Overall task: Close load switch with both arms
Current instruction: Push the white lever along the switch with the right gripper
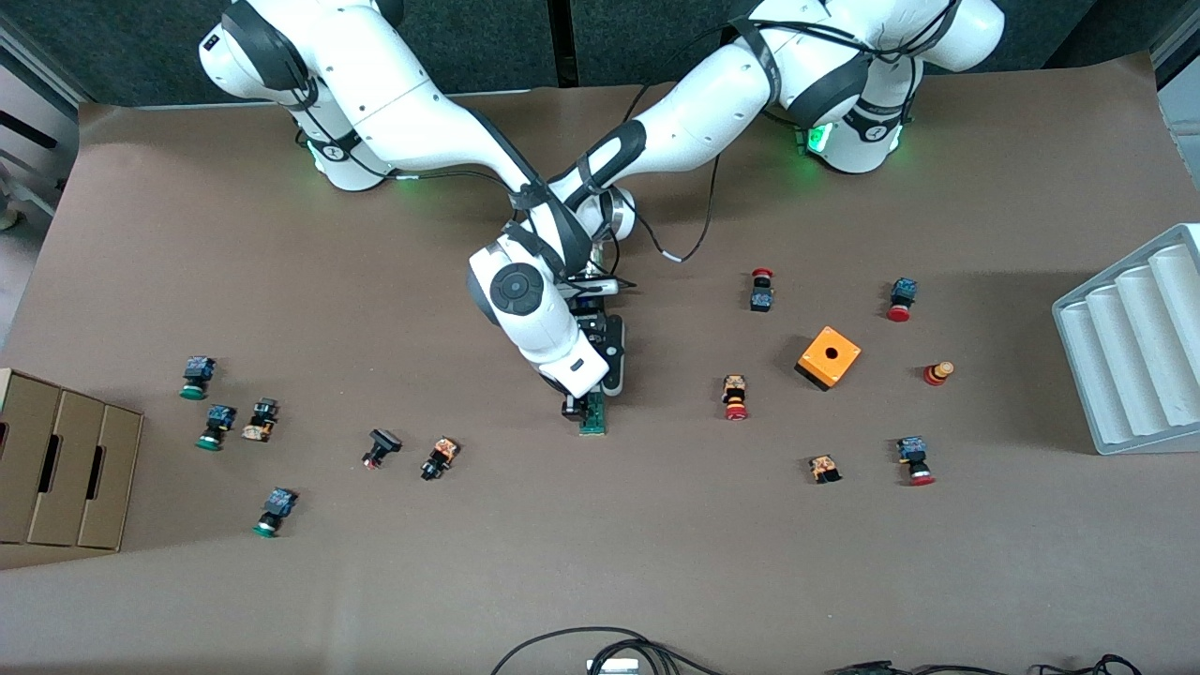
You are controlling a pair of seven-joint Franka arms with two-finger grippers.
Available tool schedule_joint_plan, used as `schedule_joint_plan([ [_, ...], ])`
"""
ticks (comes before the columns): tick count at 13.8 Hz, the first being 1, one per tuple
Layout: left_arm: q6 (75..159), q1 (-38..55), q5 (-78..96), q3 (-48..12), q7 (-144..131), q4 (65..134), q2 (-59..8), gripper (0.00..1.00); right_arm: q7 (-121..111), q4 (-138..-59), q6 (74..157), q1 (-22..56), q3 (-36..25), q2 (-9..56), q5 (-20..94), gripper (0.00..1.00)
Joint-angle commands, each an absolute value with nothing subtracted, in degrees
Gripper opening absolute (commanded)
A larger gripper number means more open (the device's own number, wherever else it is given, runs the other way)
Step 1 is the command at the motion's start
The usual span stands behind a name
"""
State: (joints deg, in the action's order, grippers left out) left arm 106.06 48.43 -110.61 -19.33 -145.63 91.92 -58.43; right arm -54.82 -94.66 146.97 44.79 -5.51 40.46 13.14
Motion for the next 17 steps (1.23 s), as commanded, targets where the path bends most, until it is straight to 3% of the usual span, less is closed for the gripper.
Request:
schedule_joint_plan([
  [1, 107.31, 48.34, -110.22, -19.51, -147.22, 92.20, -60.03, 0.27, -55.11, -94.57, 148.36, 44.38, -5.98, 40.25, 12.22, 0.67],
  [17, 107.31, 48.34, -110.30, -19.51, -147.22, 92.20, -60.12, 0.27, -55.02, -94.40, 147.92, 44.30, -5.98, 39.46, 12.13, 0.58],
])
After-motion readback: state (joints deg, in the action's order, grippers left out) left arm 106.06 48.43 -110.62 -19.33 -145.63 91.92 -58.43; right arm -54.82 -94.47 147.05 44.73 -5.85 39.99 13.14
